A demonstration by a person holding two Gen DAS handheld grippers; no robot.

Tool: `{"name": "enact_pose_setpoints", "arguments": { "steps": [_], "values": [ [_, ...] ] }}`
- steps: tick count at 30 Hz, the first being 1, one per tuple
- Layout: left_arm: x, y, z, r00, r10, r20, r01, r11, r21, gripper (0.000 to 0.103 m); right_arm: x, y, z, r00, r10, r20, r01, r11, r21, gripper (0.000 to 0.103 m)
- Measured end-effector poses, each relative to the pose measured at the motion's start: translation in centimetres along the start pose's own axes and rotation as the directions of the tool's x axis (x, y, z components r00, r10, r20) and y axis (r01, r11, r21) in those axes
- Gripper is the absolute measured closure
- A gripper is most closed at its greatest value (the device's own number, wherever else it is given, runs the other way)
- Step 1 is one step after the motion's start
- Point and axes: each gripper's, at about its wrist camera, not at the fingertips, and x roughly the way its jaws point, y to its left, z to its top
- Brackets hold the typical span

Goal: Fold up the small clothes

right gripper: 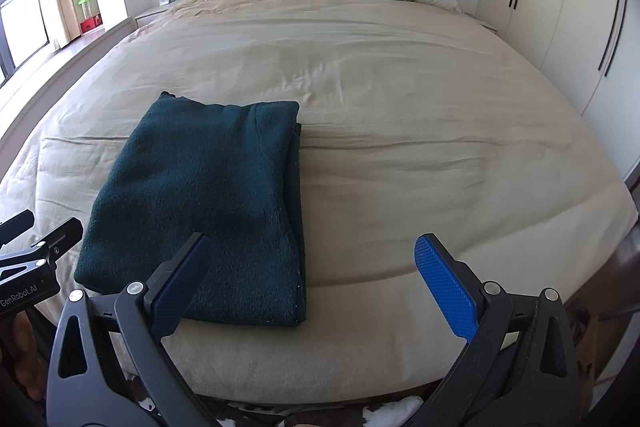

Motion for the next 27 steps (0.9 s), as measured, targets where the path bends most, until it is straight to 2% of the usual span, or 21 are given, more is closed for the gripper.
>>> {"name": "enact_pose_setpoints", "arguments": {
  "steps": [27],
  "values": [
    [0.5, 0.1, -0.06, 1.0, -0.004, -0.01, 0.004, 1.0, 0.005, 0.0, 0.18, 0.03, -0.22, 1.0, -0.001, -0.002, 0.001, 1.0, -0.002, 0.0]
  ]
}}
